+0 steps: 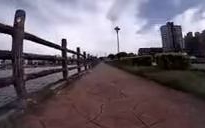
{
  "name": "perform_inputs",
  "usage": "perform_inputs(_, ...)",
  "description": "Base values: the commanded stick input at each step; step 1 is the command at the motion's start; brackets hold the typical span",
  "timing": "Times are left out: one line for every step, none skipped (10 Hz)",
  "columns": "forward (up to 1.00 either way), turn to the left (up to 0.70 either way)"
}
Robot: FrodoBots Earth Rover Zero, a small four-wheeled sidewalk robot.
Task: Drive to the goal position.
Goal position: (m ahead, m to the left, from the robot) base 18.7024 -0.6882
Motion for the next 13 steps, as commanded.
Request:
perform_inputs(0.7,-0.1)
perform_inputs(0.7,0.01)
perform_inputs(0.7,0.11)
perform_inputs(0.7,0.11)
perform_inputs(0.7,0.11)
perform_inputs(0.7,0.11)
perform_inputs(0.7,0.11)
perform_inputs(0.7,0.11)
perform_inputs(0.7,0.11)
perform_inputs(0.7,0.11)
perform_inputs(0.7,0.11)
perform_inputs(0.7,0.11)
perform_inputs(0.7,0.11)
